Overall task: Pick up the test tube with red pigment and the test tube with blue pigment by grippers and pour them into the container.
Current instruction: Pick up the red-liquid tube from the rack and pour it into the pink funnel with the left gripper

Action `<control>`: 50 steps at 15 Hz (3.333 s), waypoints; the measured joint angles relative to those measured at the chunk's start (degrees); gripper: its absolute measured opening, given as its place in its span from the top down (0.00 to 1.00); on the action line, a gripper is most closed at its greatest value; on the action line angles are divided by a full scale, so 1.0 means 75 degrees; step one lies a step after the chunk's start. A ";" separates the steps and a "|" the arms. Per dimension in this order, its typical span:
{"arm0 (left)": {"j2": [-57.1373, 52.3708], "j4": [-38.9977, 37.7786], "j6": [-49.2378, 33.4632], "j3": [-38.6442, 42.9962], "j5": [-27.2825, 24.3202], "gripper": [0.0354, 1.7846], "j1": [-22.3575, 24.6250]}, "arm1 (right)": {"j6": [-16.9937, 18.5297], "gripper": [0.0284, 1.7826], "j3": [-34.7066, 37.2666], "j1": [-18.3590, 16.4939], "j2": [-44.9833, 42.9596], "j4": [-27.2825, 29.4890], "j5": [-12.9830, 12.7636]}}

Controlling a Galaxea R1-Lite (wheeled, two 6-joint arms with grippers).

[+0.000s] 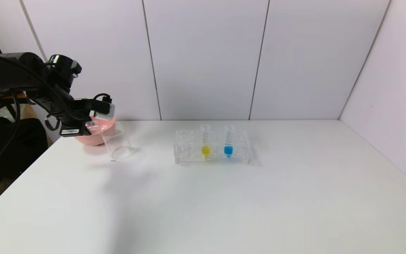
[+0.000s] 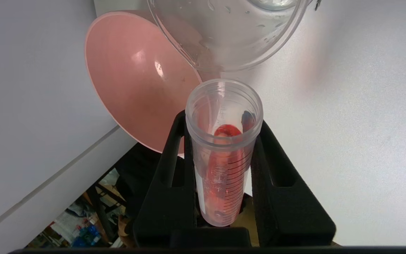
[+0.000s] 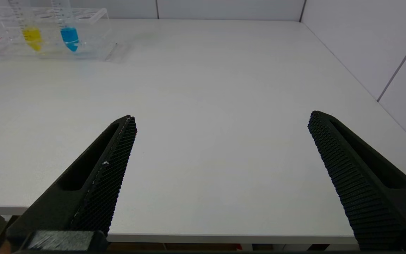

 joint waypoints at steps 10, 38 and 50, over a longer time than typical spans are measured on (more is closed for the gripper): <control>0.0031 -0.0085 -0.0120 0.0000 0.0603 0.76 -0.0187 | 0.0000 0.00 0.0000 0.0000 0.0000 0.0000 0.0000; 0.0145 -0.0265 -0.0228 -0.0085 0.1881 0.76 -0.0634 | 0.0000 0.00 0.0000 0.0000 0.0000 0.0000 0.0000; 0.0089 -0.0265 -0.0224 -0.0085 0.2022 0.76 -0.0756 | 0.0000 0.00 0.0000 0.0000 0.0000 0.0000 -0.0003</control>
